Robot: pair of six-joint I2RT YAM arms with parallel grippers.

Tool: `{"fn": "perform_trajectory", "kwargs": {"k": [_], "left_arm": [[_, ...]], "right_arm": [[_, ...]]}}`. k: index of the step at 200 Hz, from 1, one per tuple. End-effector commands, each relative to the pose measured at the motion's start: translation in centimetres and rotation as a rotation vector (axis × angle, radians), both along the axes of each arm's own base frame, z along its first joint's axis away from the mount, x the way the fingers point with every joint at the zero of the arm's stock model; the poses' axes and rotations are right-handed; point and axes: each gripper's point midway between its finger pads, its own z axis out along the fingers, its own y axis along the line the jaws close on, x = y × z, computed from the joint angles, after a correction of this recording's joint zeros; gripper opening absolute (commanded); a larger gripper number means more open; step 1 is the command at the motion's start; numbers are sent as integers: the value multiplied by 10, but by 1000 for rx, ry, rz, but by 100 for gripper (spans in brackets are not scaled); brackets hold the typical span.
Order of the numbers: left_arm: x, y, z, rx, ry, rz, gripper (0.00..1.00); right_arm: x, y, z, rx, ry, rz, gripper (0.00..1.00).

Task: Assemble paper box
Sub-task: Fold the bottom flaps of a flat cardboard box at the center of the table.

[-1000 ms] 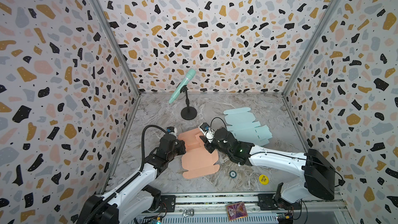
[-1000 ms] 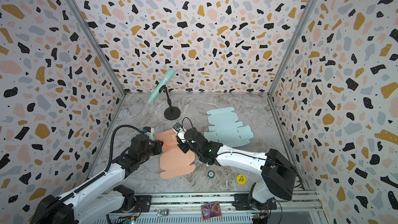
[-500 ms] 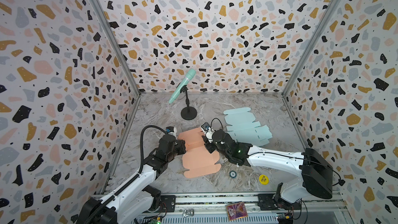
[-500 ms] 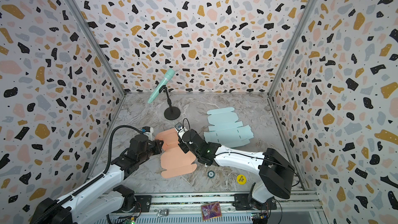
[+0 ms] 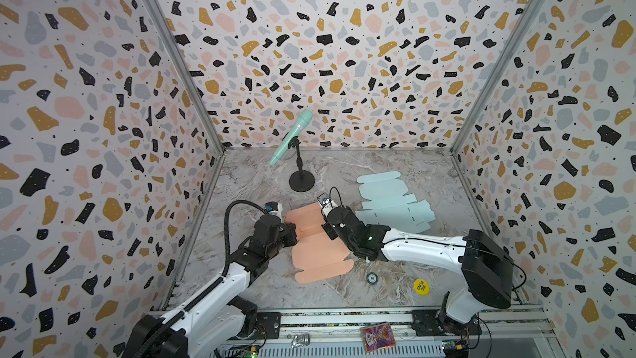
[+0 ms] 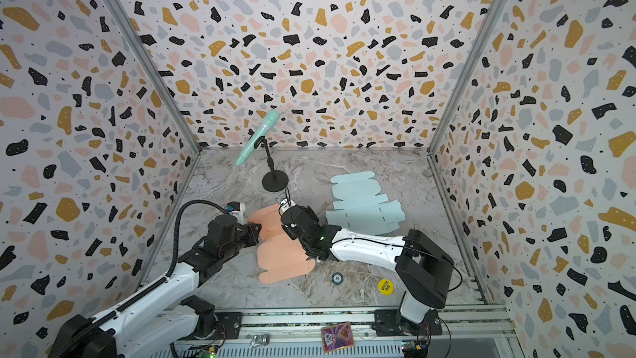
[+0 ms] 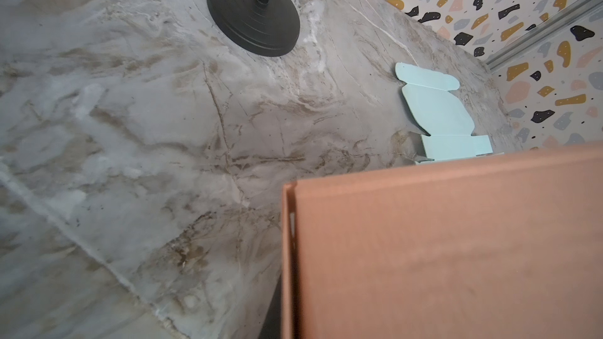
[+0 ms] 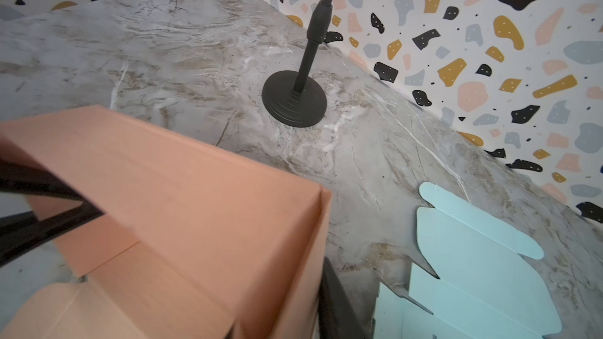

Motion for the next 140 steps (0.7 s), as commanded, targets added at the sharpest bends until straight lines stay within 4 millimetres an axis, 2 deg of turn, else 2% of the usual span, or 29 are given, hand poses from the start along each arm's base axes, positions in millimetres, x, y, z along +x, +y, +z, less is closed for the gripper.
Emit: {"fn": "perform_trajectory", "kwargs": {"k": [1, 48, 100, 140], "left_arm": [[7, -17, 20, -75, -75, -53, 1], [10, -20, 20, -114, -78, -39, 1], [8, -18, 19, -132, -80, -20, 1], [6, -17, 22, -150, -91, -11, 1]], "right_arm": [[5, -1, 4, -43, -45, -44, 20], [8, 11, -8, -167, -114, -82, 16], [11, 13, -12, -218, -149, -107, 20], [13, 11, -19, -285, -183, -115, 4]]}}
